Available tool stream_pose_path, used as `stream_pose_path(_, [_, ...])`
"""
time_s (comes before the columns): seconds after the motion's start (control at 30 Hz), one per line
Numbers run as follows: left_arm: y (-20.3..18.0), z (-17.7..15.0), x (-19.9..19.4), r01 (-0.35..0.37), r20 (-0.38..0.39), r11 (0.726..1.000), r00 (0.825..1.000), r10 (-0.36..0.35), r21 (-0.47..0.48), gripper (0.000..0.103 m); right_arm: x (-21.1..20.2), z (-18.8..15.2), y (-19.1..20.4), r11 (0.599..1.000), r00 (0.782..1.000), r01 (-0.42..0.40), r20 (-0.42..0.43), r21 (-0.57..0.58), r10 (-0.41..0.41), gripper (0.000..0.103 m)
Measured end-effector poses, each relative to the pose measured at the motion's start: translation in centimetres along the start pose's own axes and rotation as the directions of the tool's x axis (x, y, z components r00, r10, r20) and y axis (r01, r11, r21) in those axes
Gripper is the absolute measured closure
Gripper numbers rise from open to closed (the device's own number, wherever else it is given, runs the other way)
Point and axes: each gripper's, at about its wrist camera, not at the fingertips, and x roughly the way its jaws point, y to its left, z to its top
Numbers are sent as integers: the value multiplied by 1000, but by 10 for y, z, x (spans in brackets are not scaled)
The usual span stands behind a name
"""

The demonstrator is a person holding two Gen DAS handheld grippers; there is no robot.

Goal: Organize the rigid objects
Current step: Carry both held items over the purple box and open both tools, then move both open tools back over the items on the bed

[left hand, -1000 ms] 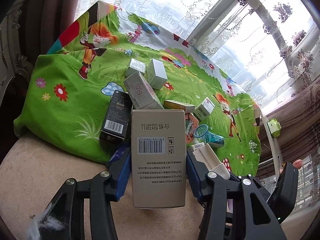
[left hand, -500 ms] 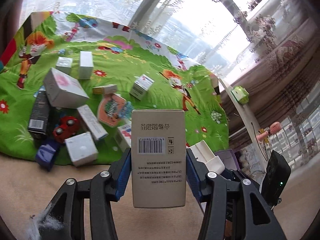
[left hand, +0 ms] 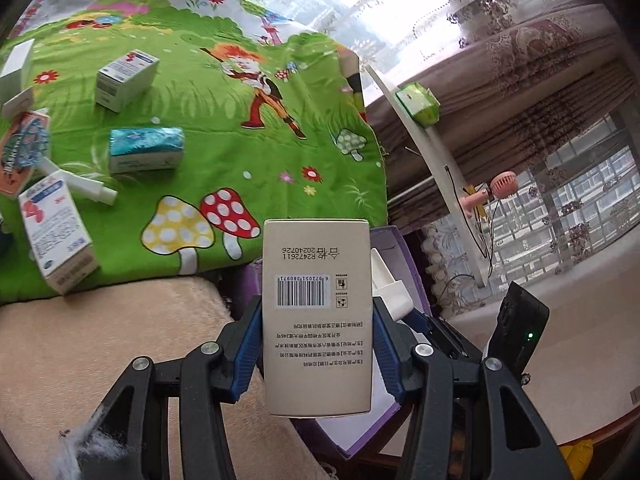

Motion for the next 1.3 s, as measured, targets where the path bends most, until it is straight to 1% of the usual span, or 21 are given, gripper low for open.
stream_pose_path(0.13, [-9,1,26,-3,-44,1000,999,4,12,51,2,-4,-20,998,1000,23,-13,50,-23,36])
stream_pose_path(0.27, [-13,2,40,4,-72,1000,997,-4,9,48,5,-7,-33,996,999,30,-23,82,-28,36])
stream_pose_path(0.4, [-13,2,42,-7,-71,1000,997,7,8,41,5,-8,-38,995,1000,12,-20,97,-10,36])
stream_pose_path(0.5, [-12,1,38,-18,-57,1000,998,19,15,41,7,-9,-36,995,1000,8,-24,95,-5,36])
stream_pose_path(0.63, [-11,1,26,-31,-7,999,999,31,44,41,8,-9,-31,996,999,-13,-31,92,16,36])
stream_pose_path(0.73, [-14,-1,12,-66,51,990,997,60,121,40,9,-9,-25,996,999,-24,-35,82,27,36])
stream_pose_path(0.83, [-14,-5,-5,-106,118,976,989,85,192,40,9,-7,-17,996,998,-38,-38,75,41,35])
stream_pose_path(0.9, [-11,-7,-14,-132,149,965,984,100,225,40,9,-5,-9,997,998,-50,-37,63,53,35])
stream_pose_path(0.97, [-6,-11,-24,-173,177,953,975,131,249,40,8,-4,0,998,998,-52,-33,44,54,35])
stream_pose_path(1.03, [1,-12,-33,-204,194,945,968,156,257,40,9,-3,11,999,998,-49,-40,18,50,35])
stream_pose_path(1.13, [16,-15,-46,-228,208,944,961,180,240,40,13,-2,27,998,997,-57,-53,-16,56,35])
stream_pose_path(1.17, [21,-17,-52,-232,220,945,958,181,232,40,14,-2,32,997,996,-68,-55,-22,66,35])
stream_pose_path(1.3, [41,-20,-73,-281,268,942,936,227,182,40,13,1,53,990,990,-135,-46,-51,132,35])
